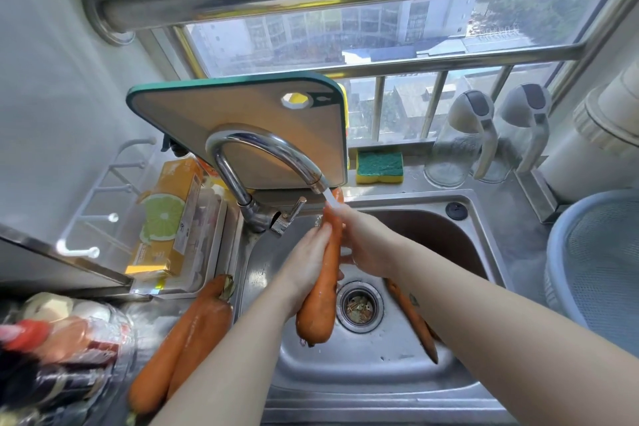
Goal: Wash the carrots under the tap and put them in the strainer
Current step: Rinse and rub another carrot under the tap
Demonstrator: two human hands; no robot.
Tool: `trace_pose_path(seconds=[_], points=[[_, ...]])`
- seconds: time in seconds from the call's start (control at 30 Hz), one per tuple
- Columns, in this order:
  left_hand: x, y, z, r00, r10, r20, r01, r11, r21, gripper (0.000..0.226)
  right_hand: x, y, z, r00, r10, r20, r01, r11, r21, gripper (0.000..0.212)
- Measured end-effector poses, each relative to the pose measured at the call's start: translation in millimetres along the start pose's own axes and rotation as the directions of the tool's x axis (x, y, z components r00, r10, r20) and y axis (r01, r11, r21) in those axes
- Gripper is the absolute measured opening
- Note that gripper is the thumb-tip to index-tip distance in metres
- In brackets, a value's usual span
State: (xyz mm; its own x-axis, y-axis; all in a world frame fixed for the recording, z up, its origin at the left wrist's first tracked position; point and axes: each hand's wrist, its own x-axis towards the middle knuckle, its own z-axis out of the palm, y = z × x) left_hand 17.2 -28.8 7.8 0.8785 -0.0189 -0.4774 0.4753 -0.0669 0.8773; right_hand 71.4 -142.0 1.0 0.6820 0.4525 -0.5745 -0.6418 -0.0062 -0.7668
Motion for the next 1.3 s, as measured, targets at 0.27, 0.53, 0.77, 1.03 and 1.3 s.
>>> trace_pose_path(seconds=[0.27, 0.53, 0.77, 1.03, 1.3], points=[[6, 4, 11, 0.957, -0.29, 0.016, 0.289, 0.941, -0.178, 0.057, -23, 5, -23, 0.973, -0.155, 0.174, 0.177, 0.977, -0.121, 0.038], [-5, 10, 9, 0.95, -0.264, 0.167, 0.298, 0.925, -0.236, 0.051, 3, 5, -7, 0.98, -0.069, -0.188, 0.074, 0.997, 0.02, 0.041], [-15, -6, -13, 0.944, -0.31, 0.117, 0.328, 0.921, -0.212, 0.05, 11, 1, 11, 0.996, 0.015, -0.087, 0.023, 0.912, 0.41, 0.032], [-20, -12, -16, 0.885, -0.399, 0.24, 0.452, 0.859, -0.239, 0.056, 5, -3, -7, 0.999, -0.018, 0.049, 0.003, 0.958, 0.286, 0.042], [-10, -10, -7, 0.865, -0.381, 0.325, 0.486, 0.797, -0.359, 0.065, -12, -3, -30, 0.995, -0.096, -0.032, 0.098, 0.994, 0.055, 0.036]])
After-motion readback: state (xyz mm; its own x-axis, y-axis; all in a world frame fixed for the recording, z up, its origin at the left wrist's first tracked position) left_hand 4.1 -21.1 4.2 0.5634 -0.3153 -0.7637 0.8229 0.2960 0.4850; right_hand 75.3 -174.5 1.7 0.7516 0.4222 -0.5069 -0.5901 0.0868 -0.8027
